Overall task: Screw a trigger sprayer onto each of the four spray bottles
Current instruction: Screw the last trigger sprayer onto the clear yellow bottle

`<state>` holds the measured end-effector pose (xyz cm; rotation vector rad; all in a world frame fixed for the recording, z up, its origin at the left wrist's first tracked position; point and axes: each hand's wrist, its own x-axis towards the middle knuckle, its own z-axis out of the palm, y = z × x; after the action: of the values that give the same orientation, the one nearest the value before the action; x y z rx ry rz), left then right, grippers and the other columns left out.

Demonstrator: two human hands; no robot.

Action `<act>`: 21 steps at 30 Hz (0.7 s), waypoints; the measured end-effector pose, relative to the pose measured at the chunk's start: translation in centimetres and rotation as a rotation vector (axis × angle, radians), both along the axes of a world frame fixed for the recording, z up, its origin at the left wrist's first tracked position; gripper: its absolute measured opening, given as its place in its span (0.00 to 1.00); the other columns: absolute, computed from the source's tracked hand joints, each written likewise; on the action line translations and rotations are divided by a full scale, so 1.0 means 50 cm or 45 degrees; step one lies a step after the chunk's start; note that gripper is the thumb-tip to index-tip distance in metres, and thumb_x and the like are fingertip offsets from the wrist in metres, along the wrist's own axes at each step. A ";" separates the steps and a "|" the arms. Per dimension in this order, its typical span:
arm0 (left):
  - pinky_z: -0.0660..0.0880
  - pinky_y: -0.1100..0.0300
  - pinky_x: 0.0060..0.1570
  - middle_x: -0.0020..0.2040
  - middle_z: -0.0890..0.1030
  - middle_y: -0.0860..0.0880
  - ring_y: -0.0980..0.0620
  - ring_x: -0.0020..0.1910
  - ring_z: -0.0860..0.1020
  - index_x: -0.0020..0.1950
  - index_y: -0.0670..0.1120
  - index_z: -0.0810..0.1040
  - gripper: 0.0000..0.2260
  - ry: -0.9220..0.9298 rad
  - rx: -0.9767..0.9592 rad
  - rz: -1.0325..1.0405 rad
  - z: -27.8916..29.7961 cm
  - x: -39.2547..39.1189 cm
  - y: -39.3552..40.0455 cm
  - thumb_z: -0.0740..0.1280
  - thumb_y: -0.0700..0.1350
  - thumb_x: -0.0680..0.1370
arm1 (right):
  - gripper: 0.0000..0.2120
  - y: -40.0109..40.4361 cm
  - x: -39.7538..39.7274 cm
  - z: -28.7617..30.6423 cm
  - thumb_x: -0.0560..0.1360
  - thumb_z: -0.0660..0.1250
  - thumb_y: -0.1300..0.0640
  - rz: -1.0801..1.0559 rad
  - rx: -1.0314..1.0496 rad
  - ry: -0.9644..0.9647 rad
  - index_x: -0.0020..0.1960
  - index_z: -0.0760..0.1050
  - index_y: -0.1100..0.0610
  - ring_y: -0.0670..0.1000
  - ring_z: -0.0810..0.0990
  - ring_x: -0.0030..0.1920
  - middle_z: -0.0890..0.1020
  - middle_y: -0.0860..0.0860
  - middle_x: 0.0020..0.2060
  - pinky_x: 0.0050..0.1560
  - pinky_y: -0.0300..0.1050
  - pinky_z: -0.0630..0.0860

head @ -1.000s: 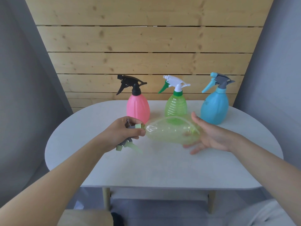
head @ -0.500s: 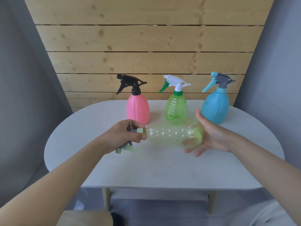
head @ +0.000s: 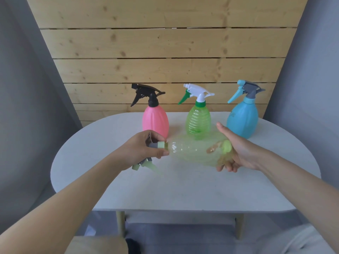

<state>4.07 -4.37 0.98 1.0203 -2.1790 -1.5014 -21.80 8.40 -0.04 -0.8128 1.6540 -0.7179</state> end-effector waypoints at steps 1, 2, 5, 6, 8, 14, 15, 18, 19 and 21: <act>0.66 0.65 0.21 0.29 0.80 0.53 0.56 0.24 0.72 0.49 0.46 0.75 0.16 -0.007 -0.004 -0.011 0.001 0.001 -0.001 0.77 0.46 0.66 | 0.46 0.004 -0.001 0.000 0.63 0.42 0.21 0.027 0.033 -0.033 0.51 0.78 0.56 0.55 0.78 0.25 0.83 0.64 0.34 0.24 0.39 0.71; 0.66 0.65 0.21 0.29 0.80 0.53 0.56 0.24 0.72 0.48 0.47 0.75 0.15 -0.008 -0.006 -0.013 0.002 0.003 -0.004 0.76 0.46 0.66 | 0.46 0.007 -0.002 -0.002 0.62 0.41 0.20 0.055 0.015 -0.106 0.52 0.78 0.54 0.57 0.81 0.30 0.84 0.63 0.38 0.27 0.41 0.75; 0.65 0.65 0.20 0.29 0.80 0.53 0.57 0.23 0.72 0.48 0.46 0.76 0.14 -0.009 0.016 0.030 -0.001 0.007 -0.010 0.76 0.45 0.67 | 0.29 0.011 0.002 0.003 0.69 0.56 0.30 0.109 -0.218 -0.362 0.61 0.75 0.45 0.57 0.81 0.49 0.82 0.53 0.51 0.46 0.57 0.80; 0.64 0.65 0.20 0.28 0.80 0.53 0.57 0.23 0.71 0.48 0.46 0.76 0.13 -0.005 0.031 0.048 -0.003 0.008 -0.012 0.76 0.45 0.67 | 0.26 0.011 0.002 0.004 0.69 0.65 0.39 0.077 -0.327 -0.394 0.66 0.70 0.44 0.56 0.78 0.52 0.78 0.53 0.55 0.51 0.60 0.79; 0.64 0.66 0.20 0.29 0.80 0.52 0.57 0.23 0.71 0.47 0.46 0.77 0.12 0.023 0.068 0.081 -0.004 0.011 -0.016 0.76 0.44 0.67 | 0.33 0.011 -0.006 0.004 0.66 0.74 0.55 0.050 -0.500 -0.396 0.68 0.68 0.44 0.56 0.75 0.54 0.71 0.54 0.57 0.50 0.55 0.80; 0.65 0.63 0.25 0.34 0.83 0.50 0.55 0.30 0.76 0.47 0.47 0.76 0.18 0.007 0.067 0.028 0.003 0.014 -0.017 0.77 0.51 0.62 | 0.39 0.007 -0.007 0.017 0.59 0.63 0.30 -0.016 -0.295 -0.004 0.61 0.74 0.55 0.54 0.79 0.28 0.81 0.58 0.43 0.24 0.38 0.69; 0.66 0.62 0.26 0.35 0.83 0.50 0.55 0.34 0.78 0.46 0.47 0.77 0.18 0.014 0.079 0.020 0.001 0.013 -0.016 0.77 0.51 0.61 | 0.41 0.005 -0.007 0.016 0.58 0.61 0.28 -0.009 -0.255 0.038 0.60 0.75 0.55 0.54 0.79 0.28 0.82 0.58 0.42 0.25 0.39 0.71; 0.66 0.67 0.23 0.38 0.80 0.47 0.55 0.36 0.81 0.44 0.46 0.77 0.15 0.085 0.135 0.051 -0.005 0.010 -0.019 0.78 0.46 0.63 | 0.37 0.003 0.000 0.008 0.60 0.63 0.29 0.018 -0.326 -0.135 0.62 0.74 0.50 0.60 0.84 0.45 0.84 0.59 0.49 0.35 0.46 0.79; 0.65 0.67 0.22 0.39 0.79 0.46 0.56 0.36 0.81 0.43 0.46 0.77 0.13 0.096 0.148 0.064 -0.005 0.010 -0.021 0.78 0.45 0.64 | 0.35 0.003 0.005 0.004 0.61 0.66 0.33 -0.004 -0.369 -0.211 0.63 0.72 0.50 0.62 0.84 0.48 0.83 0.57 0.49 0.36 0.48 0.79; 0.65 0.66 0.23 0.39 0.80 0.46 0.55 0.36 0.80 0.44 0.46 0.77 0.14 0.086 0.143 0.072 -0.003 0.009 -0.023 0.77 0.46 0.64 | 0.33 0.000 0.016 -0.001 0.62 0.68 0.37 -0.041 -0.411 -0.223 0.62 0.71 0.51 0.61 0.84 0.43 0.85 0.55 0.44 0.34 0.46 0.79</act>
<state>4.50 -5.50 0.81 1.0410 -2.0232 -1.6237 -21.01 8.41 -0.08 -0.9217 1.4159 -1.0666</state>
